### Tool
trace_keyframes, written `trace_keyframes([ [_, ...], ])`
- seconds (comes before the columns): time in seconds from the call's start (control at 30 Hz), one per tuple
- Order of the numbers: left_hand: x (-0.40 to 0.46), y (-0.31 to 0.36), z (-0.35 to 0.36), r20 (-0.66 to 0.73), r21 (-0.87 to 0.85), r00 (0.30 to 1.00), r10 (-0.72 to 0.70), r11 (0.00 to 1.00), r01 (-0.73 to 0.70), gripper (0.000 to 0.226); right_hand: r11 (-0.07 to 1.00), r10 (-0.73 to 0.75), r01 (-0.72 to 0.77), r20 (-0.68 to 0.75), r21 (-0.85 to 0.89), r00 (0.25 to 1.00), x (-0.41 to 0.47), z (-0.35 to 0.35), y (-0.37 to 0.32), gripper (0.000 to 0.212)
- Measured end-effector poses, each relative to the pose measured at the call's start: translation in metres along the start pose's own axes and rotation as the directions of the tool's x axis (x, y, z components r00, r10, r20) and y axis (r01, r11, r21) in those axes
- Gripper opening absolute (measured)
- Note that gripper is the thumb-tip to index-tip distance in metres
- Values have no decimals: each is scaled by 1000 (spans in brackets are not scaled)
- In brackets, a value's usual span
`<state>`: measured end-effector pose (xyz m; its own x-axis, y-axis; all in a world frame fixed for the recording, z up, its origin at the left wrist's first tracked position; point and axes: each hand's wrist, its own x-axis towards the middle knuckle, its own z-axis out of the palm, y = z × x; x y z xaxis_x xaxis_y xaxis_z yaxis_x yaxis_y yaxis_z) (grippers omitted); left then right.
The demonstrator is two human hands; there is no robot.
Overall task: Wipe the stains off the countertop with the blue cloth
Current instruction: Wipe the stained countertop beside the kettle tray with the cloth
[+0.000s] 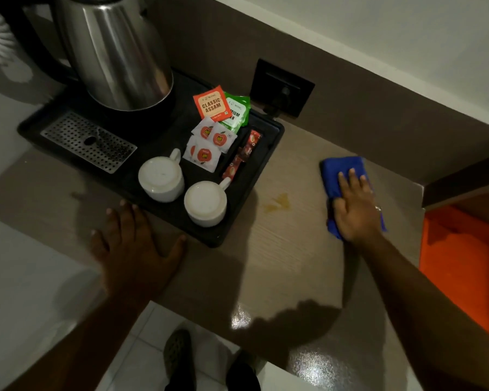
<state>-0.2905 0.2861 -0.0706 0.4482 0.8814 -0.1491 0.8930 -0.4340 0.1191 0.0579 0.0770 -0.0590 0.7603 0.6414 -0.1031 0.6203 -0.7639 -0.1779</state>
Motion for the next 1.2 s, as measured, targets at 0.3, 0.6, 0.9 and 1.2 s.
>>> trace_keyframes([
  [0.3, 0, -2, 0, 8, -21, 1000, -1, 1000, 1, 110, 889, -455, 457, 165, 29, 875, -68, 13, -56, 65],
  [0.6, 0, -3, 2, 19, -30, 1000, 6, 1000, -5, 110, 969, 248, -248, -3, 3, 969, 15, 12, -79, 60],
  [0.9, -1, 1, -2, 9, -26, 1000, 2, 1000, -1, 108, 844, -518, 536, 238, -14, 822, -147, 32, -52, 74],
  [1.2, -3, -1, -4, 23, -52, 1000, 11, 999, -10, 108, 987, 156, -156, -21, 30, 987, -43, -8, 38, 63],
])
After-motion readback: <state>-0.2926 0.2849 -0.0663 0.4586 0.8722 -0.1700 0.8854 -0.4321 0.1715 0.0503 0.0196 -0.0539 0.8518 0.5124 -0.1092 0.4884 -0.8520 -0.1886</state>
